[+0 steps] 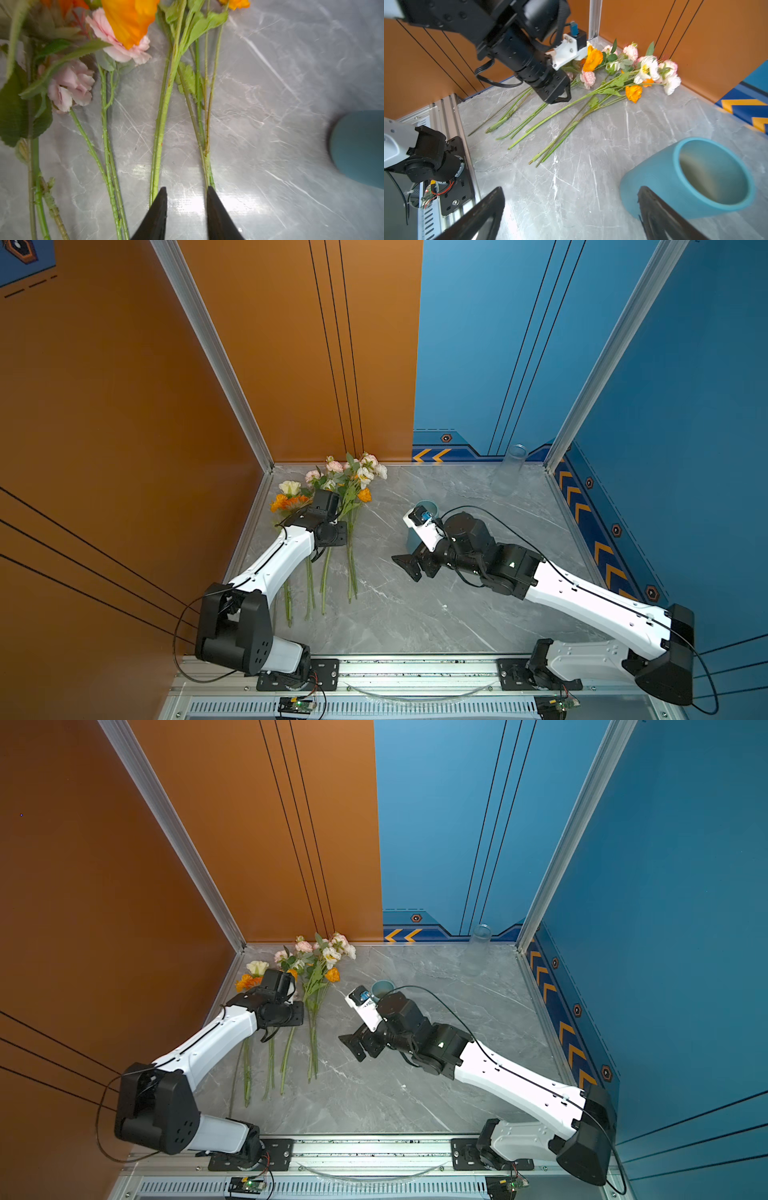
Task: Arrange the flowers into the vase
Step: 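Grasp the white flower stem with the left gripper while the right gripper withdraws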
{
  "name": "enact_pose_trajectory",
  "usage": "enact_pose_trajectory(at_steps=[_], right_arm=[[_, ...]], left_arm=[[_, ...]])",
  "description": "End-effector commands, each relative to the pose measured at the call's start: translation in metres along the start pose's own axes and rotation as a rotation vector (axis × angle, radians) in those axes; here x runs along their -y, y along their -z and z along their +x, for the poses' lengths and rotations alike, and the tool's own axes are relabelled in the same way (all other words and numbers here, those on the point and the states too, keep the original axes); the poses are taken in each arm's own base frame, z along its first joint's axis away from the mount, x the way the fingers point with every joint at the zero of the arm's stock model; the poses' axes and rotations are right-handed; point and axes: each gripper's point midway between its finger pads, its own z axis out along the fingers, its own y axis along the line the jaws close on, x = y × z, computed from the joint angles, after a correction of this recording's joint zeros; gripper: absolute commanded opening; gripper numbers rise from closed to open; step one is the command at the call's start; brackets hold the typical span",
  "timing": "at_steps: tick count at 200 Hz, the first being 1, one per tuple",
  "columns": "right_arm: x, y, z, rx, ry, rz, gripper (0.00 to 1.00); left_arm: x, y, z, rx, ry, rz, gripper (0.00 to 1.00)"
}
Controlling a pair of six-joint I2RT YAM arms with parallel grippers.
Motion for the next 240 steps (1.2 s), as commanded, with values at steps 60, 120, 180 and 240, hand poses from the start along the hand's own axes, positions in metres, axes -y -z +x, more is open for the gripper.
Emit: enact_pose_trajectory(at_steps=[60, 120, 180, 240], right_arm=[[-0.034, -0.048, 0.017, -0.012, -0.097, -0.076, 1.0], [-0.031, -0.052, 0.023, -0.041, -0.087, -0.078, 1.0], [-0.029, -0.055, 0.025, -0.052, -0.091, -0.076, 1.0], [-0.029, -0.057, 0.026, -0.065, -0.086, -0.082, 1.0]], left_arm=[[-0.036, -0.049, -0.001, -0.091, -0.015, -0.258, 0.28], [-0.03, -0.071, -0.004, -0.103, -0.018, -0.232, 0.26], [-0.027, -0.081, -0.004, -0.125, -0.021, -0.219, 0.22], [-0.025, -0.085, 0.001, -0.149, -0.021, -0.194, 0.17]])
